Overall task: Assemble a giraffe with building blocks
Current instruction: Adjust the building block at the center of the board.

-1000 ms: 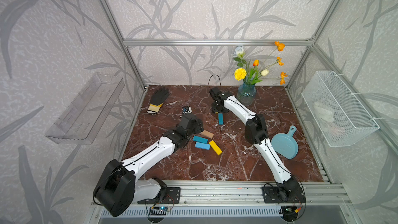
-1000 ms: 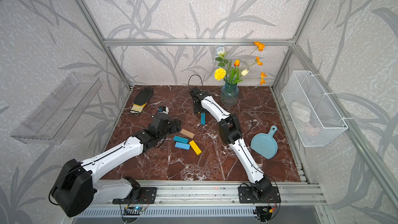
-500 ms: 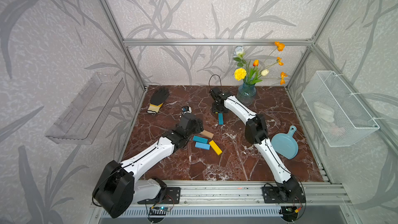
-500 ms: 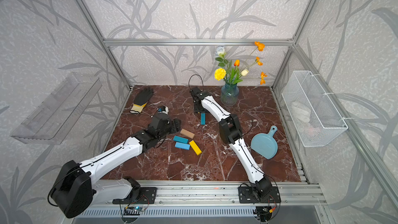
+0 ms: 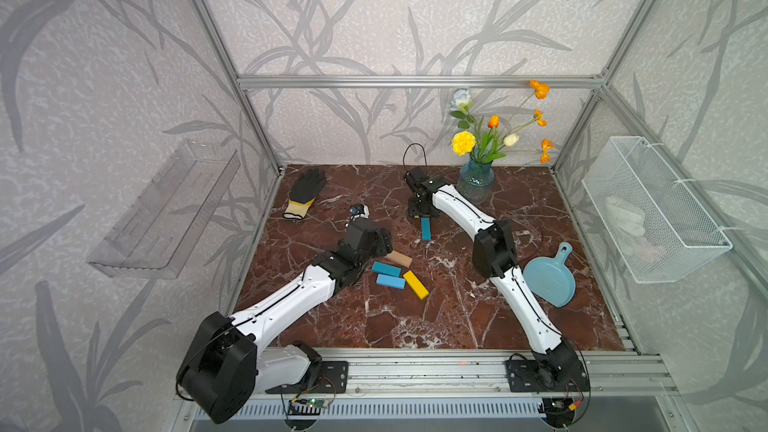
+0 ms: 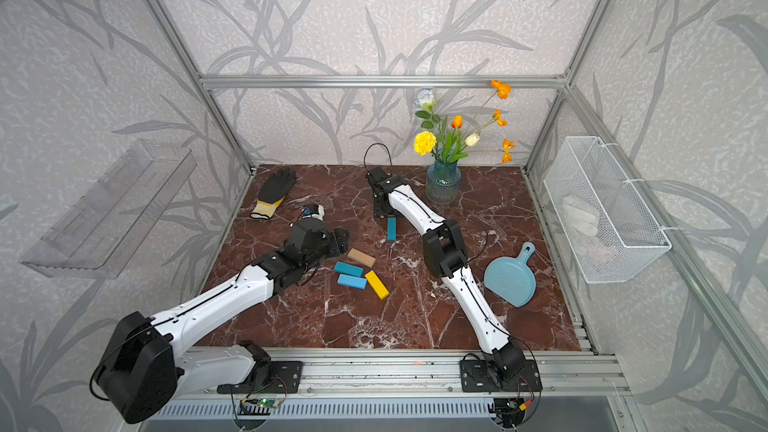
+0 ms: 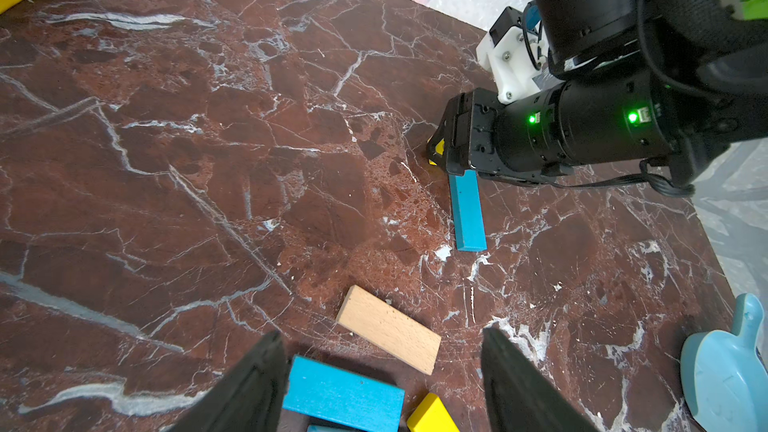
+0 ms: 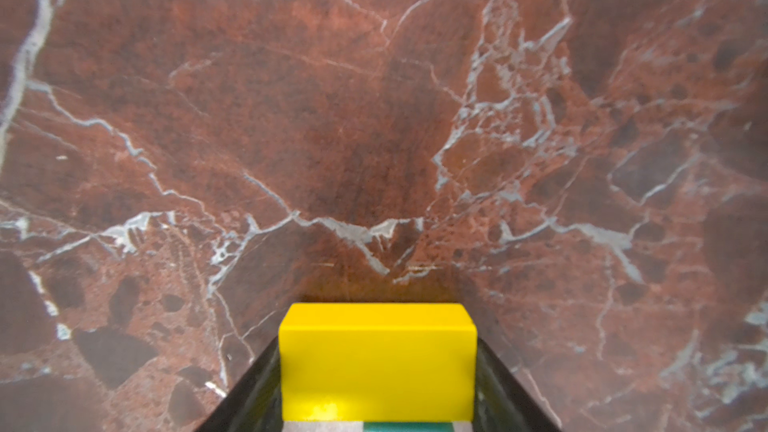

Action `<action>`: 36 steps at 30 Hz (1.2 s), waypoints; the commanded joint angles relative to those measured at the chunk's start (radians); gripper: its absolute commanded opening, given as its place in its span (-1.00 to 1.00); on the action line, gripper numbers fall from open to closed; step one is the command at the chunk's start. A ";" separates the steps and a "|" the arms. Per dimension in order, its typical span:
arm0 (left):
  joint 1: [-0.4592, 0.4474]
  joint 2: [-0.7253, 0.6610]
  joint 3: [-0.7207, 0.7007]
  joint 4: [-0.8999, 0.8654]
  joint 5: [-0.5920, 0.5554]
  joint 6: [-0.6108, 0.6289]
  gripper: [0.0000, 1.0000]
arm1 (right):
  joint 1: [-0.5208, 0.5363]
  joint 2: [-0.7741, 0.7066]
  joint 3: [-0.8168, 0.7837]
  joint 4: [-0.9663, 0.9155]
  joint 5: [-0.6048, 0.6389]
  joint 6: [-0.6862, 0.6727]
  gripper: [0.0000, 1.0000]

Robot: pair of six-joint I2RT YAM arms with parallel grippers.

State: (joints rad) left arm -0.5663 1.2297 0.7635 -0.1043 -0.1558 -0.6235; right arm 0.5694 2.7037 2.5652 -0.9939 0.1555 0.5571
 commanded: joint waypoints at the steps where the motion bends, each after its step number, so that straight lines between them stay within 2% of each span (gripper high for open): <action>1: 0.006 -0.021 -0.009 0.008 -0.002 0.004 0.50 | 0.004 0.014 -0.005 0.000 -0.015 0.001 0.27; 20: 0.006 -0.032 -0.016 0.011 -0.002 0.004 0.50 | 0.012 0.020 -0.003 0.011 -0.039 0.009 0.33; 25: 0.006 -0.032 -0.015 0.010 -0.001 0.003 0.50 | 0.012 0.024 -0.001 0.011 -0.042 0.013 0.53; 36: 0.005 -0.036 -0.016 0.006 0.000 0.004 0.50 | 0.009 0.006 -0.001 0.007 -0.003 0.013 0.67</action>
State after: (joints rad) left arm -0.5663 1.2171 0.7616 -0.0994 -0.1558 -0.6235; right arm 0.5770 2.7037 2.5652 -0.9714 0.1246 0.5613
